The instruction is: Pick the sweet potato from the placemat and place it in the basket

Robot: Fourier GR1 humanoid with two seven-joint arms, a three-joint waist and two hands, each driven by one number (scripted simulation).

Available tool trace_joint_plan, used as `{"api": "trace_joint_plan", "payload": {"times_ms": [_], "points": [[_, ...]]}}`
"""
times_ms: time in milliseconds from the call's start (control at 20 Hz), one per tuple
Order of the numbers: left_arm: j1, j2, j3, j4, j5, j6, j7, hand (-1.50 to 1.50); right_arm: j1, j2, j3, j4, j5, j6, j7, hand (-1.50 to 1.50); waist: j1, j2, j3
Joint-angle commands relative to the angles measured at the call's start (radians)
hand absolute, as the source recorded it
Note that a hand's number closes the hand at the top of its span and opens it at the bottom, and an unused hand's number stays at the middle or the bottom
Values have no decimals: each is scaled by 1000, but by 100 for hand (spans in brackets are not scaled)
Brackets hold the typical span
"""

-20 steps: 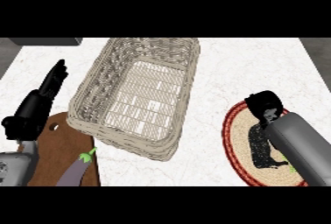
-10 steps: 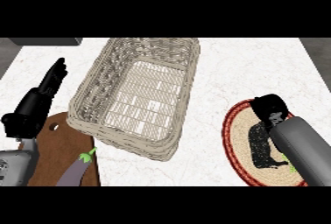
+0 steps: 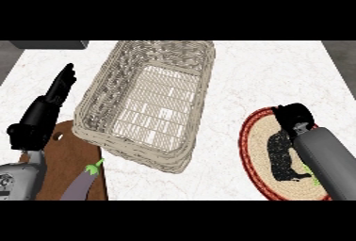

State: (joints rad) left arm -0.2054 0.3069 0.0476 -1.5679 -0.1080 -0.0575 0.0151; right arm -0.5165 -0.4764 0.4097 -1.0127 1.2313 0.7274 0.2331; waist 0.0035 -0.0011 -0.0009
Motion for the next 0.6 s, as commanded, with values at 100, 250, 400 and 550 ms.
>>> {"api": "trace_joint_plan", "payload": {"times_ms": [100, 250, 400, 550], "points": [[12, -5, 29, 32, -9, -34, -36, 0, -16, 13, -45, 36, 52, 22, -34, -150, 0, 1, 1], [-18, -20, 20, -14, -4, -27, 40, 0, 54, 4, -82, 72, 38, -89, -54, 150, -1, 2, 1], [-4, -35, 10, -18, -35, -12, -3, 0, 18, 30, -58, 93, 76, -83, -75, 150, 0, 1, 1], [-11, -25, 23, 13, -19, -36, -21, 0, 4, 28, -28, 177, 118, -175, -123, 150, 6, 4, 1]]}}
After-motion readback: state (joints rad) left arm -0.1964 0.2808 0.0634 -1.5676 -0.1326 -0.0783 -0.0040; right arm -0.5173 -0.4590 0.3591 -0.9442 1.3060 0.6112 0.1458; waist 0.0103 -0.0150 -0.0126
